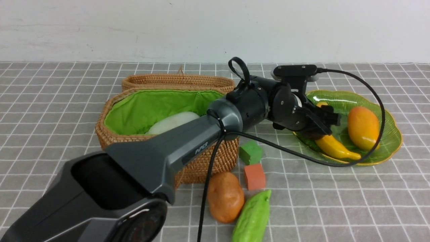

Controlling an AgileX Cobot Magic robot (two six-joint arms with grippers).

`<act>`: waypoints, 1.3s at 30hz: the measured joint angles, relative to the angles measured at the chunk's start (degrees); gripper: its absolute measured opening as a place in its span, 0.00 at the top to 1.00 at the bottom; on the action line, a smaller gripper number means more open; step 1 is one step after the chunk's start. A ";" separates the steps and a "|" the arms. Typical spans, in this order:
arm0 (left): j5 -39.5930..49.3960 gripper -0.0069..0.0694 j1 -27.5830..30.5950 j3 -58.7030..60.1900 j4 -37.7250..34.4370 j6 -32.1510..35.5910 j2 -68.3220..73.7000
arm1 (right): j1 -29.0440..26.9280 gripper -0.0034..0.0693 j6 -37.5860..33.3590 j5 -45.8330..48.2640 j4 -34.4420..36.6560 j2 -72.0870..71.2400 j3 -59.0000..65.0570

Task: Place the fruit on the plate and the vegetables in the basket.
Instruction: Grab a mangosteen with your left arm and put it on the plate on the right

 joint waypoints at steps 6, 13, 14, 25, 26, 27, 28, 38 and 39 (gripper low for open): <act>3.77 0.14 0.00 0.00 3.84 -0.03 -3.55 | 0.00 0.62 0.00 0.00 0.00 0.00 0.00; -1.67 0.12 -0.18 -0.07 2.52 -0.03 -4.21 | 0.00 0.62 0.00 0.00 0.00 0.00 0.00; -2.34 0.12 -0.18 -0.11 2.13 -0.03 -4.02 | 0.00 0.62 0.00 0.00 0.00 0.00 0.00; -3.03 0.12 -0.18 -0.11 1.36 1.08 -1.22 | 0.00 0.62 0.00 0.00 0.00 0.00 0.00; -3.41 0.12 -0.18 -0.11 1.36 1.32 -1.22 | 0.00 0.62 0.00 0.00 0.00 0.00 0.00; -3.46 0.12 -0.18 -0.11 1.36 1.32 -1.22 | 0.00 0.62 0.00 0.00 0.00 0.00 0.00; -3.85 0.12 -0.18 -0.11 1.51 1.43 -1.22 | 0.00 0.62 0.00 0.00 0.00 0.00 0.00; -5.65 0.14 -0.18 -0.11 1.23 3.44 -1.22 | 0.00 0.62 0.00 0.00 0.00 0.00 0.00; -5.59 0.14 -0.18 -0.11 1.09 3.44 -1.22 | 0.00 0.62 0.00 0.00 0.00 0.00 0.00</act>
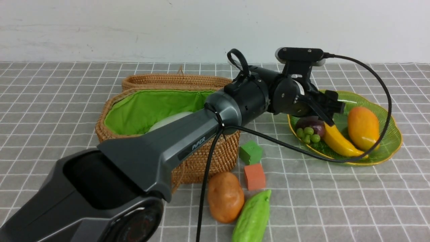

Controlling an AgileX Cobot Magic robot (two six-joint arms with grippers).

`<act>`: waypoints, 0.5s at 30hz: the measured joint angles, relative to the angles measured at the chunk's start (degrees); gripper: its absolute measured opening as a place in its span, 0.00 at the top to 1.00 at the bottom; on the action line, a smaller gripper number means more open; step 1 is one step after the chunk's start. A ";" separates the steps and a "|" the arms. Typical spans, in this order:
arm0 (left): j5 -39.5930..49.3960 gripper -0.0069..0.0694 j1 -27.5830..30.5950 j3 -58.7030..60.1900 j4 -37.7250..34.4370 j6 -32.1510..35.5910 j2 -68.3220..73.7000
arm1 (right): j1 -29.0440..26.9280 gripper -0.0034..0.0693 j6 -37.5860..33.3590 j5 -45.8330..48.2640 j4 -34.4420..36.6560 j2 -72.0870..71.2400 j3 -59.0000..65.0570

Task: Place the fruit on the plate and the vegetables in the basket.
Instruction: Grab a mangosteen with your left arm and put it on the plate on the right, then grab a potato with your left arm and place it in the basket on the left

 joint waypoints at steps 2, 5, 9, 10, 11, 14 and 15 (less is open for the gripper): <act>0.58 0.14 0.00 0.00 -0.75 -0.07 0.00 | 0.00 0.62 0.00 0.00 0.00 0.00 0.00; 5.05 0.14 0.00 0.00 -1.97 -0.41 -0.83 | 0.00 0.62 0.00 0.00 0.00 0.00 0.00; 16.66 0.14 0.00 0.10 -2.14 1.15 -6.01 | 0.00 0.62 0.00 0.00 0.00 0.00 0.00; 20.46 0.14 0.00 0.10 -2.08 2.56 -7.74 | 0.00 0.62 0.00 0.00 0.00 0.00 0.00; 21.23 0.14 0.00 0.10 -2.08 2.89 -8.69 | 0.00 0.62 0.00 0.00 0.00 0.00 0.00; 34.31 0.14 0.22 2.11 -2.05 8.06 -19.01 | 0.00 0.62 0.00 0.00 0.00 0.00 0.00; 36.70 0.14 0.27 3.99 -1.87 8.70 -21.47 | 0.00 0.62 0.00 0.00 0.00 0.00 0.00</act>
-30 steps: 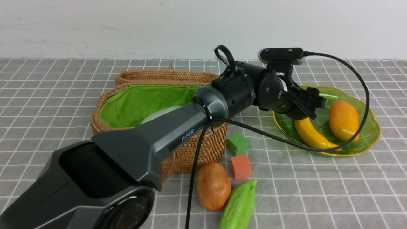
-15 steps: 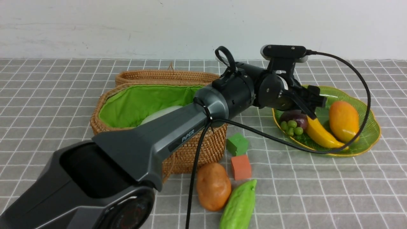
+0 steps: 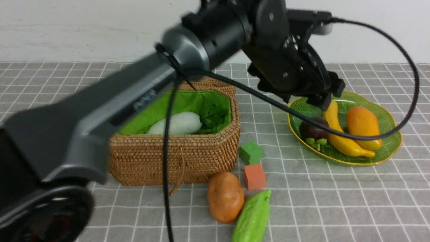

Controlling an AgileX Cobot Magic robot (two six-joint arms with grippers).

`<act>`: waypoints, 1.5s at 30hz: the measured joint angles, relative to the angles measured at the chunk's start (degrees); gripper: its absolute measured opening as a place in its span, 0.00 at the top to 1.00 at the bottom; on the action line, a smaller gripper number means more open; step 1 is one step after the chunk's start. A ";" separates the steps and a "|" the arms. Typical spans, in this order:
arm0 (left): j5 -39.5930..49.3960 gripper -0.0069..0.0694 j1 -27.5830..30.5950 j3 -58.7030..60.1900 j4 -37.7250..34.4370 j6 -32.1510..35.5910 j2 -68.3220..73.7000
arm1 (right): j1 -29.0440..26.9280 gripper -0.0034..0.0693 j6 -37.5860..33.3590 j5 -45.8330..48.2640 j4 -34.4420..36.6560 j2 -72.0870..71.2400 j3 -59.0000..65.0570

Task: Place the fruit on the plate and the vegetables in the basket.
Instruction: Grab a potato with your left arm and place it in the basket on the left

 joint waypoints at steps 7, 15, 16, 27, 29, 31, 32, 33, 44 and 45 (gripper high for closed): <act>1.98 0.14 0.00 25.46 3.33 -7.33 -18.23 | 0.00 0.62 0.00 0.00 0.00 0.00 0.00; -8.97 0.14 0.00 40.81 6.15 -24.38 -16.16 | 0.00 0.62 0.00 0.00 0.00 0.00 0.00; -9.50 0.14 0.00 40.97 6.49 -25.67 -15.66 | 0.00 0.62 0.00 0.00 0.00 0.00 0.00; -13.37 0.14 0.00 41.06 14.31 -35.96 -5.95 | 0.00 0.62 0.00 0.00 0.00 0.00 0.00; -13.49 0.14 0.28 41.06 14.49 -35.97 -5.38 | 0.00 0.62 0.00 0.00 0.00 0.00 0.00; -13.62 0.14 0.27 41.06 14.42 -36.14 -3.89 | 0.00 0.62 0.00 0.00 0.00 0.00 0.00; -13.76 0.14 0.27 41.06 14.52 -36.14 -3.70 | 0.00 0.62 0.00 0.00 0.00 0.00 0.00; -13.71 0.14 0.27 41.06 14.58 -36.14 -3.70 | 0.00 0.62 0.00 0.00 0.00 0.00 0.00; -9.03 0.19 0.27 41.06 14.59 -33.63 -5.23 | 0.00 0.62 0.00 0.00 0.00 0.00 0.00; -8.01 0.19 0.27 41.06 14.59 -32.90 -5.78 | 0.00 0.62 0.00 0.00 0.00 0.00 0.00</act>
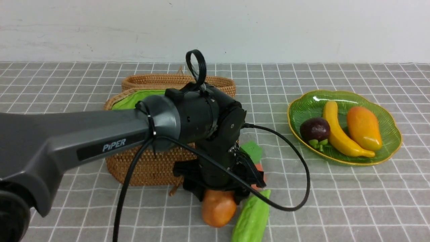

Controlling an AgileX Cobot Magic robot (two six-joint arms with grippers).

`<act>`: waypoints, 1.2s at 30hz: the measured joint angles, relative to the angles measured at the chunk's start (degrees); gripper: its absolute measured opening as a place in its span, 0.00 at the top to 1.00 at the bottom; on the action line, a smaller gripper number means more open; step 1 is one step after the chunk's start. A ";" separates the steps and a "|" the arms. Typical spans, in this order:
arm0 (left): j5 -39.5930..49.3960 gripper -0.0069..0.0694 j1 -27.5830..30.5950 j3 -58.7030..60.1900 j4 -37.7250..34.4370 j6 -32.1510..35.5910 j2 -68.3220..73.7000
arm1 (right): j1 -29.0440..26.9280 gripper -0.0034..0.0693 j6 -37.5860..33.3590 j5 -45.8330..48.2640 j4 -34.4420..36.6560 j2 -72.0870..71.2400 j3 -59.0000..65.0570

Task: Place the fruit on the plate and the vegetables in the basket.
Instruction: Grab a potato with your left arm and place it in the basket on the left

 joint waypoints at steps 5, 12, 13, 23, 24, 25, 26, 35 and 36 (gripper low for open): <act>4.25 0.19 0.00 -0.12 -0.26 4.30 -7.61 | 0.00 0.62 0.00 0.00 0.00 0.00 0.00; 4.70 0.19 1.42 -0.36 4.86 2.78 -21.34 | 0.00 0.62 0.00 0.00 0.00 0.00 0.00; 3.44 0.19 2.41 -0.36 7.36 0.70 -22.60 | 0.00 0.62 0.00 0.00 0.00 0.00 0.00; -10.33 0.19 13.99 -0.36 25.90 -24.10 -20.25 | 0.00 0.62 0.00 0.00 0.00 0.00 0.00; -11.15 0.19 14.73 -0.36 26.15 -25.34 -19.06 | 0.00 0.62 0.00 0.00 0.00 0.00 0.00; -11.49 0.19 15.19 -0.36 26.35 -26.16 -17.19 | 0.00 0.62 0.00 0.00 0.00 0.00 0.00; -11.50 0.19 15.19 -0.36 26.35 -26.17 -16.72 | 0.00 0.62 0.00 0.00 0.00 0.00 0.00; -12.12 0.13 15.33 -0.31 25.01 -26.60 -12.10 | 0.00 0.62 0.00 0.00 0.00 0.00 0.00; -12.12 0.10 15.33 -0.31 24.74 -26.60 -12.25 | 0.00 0.62 0.00 0.00 0.00 0.00 0.00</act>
